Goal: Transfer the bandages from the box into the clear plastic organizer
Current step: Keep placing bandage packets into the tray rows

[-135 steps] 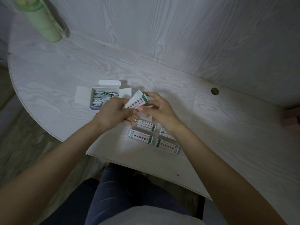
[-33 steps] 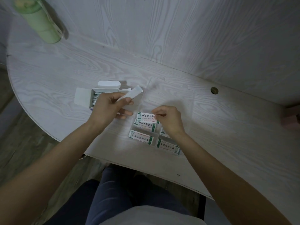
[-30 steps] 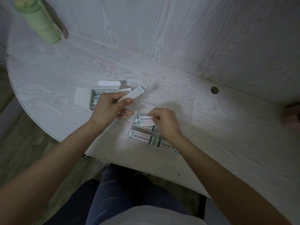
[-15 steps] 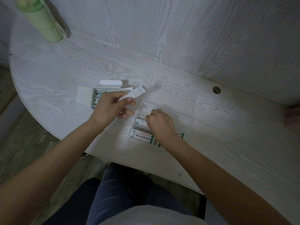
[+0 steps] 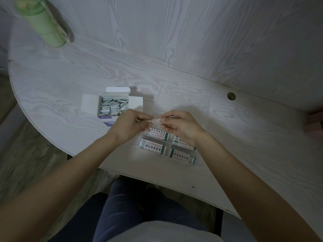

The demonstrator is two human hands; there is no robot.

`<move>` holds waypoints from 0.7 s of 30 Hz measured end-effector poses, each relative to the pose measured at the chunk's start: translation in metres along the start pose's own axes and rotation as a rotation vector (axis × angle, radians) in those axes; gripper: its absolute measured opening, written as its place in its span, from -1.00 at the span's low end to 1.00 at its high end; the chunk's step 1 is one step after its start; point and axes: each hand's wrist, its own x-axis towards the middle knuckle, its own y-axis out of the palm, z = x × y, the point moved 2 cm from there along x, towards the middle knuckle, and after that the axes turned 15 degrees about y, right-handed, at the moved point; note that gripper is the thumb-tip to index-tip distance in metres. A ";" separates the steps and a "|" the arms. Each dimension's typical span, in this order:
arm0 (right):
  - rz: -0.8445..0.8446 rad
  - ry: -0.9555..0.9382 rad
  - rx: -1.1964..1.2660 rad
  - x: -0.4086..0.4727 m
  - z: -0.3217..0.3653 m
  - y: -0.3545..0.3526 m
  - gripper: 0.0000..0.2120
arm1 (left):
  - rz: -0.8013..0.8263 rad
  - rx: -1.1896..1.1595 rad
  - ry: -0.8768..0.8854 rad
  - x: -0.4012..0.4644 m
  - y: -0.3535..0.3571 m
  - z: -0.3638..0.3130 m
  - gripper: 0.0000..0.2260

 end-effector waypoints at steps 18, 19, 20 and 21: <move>-0.663 -0.225 -1.188 0.013 -0.031 0.004 -0.92 | 0.093 0.714 0.095 0.011 0.035 0.010 -0.72; -0.683 -0.248 -1.268 0.014 -0.032 0.006 -0.91 | 0.105 0.733 0.094 0.011 0.035 0.011 -0.72; -0.701 -0.275 -1.338 0.016 -0.033 0.009 -0.91 | 0.114 0.750 0.095 0.012 0.036 0.013 -0.71; -0.718 -0.298 -1.395 0.017 -0.035 0.011 -0.92 | 0.124 0.765 0.097 0.013 0.036 0.015 -0.71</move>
